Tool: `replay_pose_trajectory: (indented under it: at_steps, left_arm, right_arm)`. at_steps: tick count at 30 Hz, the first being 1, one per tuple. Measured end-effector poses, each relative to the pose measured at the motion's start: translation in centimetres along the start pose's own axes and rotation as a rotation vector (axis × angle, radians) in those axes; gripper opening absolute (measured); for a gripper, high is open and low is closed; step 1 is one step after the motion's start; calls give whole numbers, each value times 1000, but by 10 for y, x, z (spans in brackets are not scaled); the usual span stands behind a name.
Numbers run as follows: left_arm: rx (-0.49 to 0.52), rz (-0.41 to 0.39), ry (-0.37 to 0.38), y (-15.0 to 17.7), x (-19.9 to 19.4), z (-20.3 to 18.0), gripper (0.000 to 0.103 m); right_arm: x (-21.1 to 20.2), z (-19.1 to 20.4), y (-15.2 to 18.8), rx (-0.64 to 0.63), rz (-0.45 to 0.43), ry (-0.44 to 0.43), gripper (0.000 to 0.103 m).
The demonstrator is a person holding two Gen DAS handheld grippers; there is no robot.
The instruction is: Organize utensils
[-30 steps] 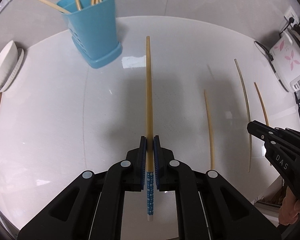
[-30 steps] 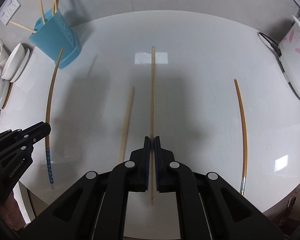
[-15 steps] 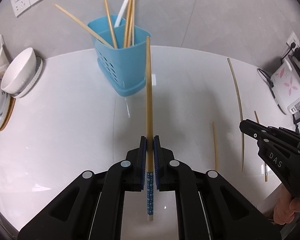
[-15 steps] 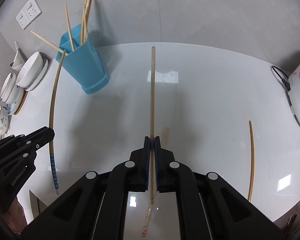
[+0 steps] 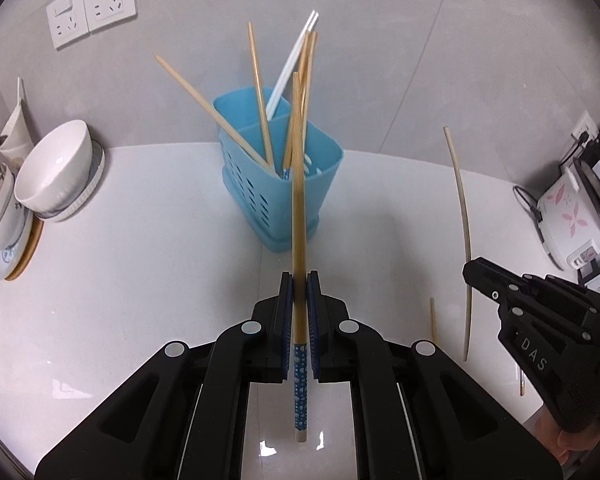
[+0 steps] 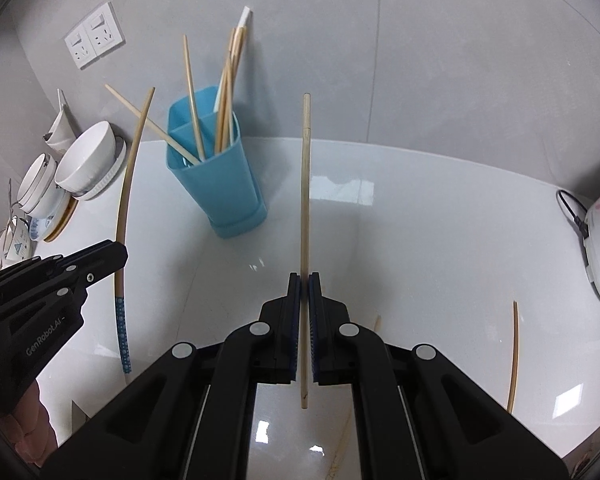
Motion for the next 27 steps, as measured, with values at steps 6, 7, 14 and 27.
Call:
replay_pose_trajectory:
  at_steps: [6,7,14,27]
  left_arm:
    - [-15,-52,9,-21,-9,8,7]
    - [-17,-57,9,-24,-10,10,7]
    - [-44,-111,36,-48,-13,20,7]
    - [-71,-279,128,-98,-13,28,7]
  right_arm:
    - [-5,8,-17,-7,-38,1,3]
    - [-5,10,-21,-7,-45,0,3]
    - [-8,16,-43,-3,-95,-3,3]
    - [3,23,-84,33,-164,9,4]
Point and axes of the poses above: each gripper's, at about its wrist camera, not at the fingertips, and x roughly the way its jaws point, z to its left, y to its underside, the point moved 8 cm from there along x, roughly the way its jaws point, and after that the axes turned 2 degrees about -x, right-handed, at the moved point
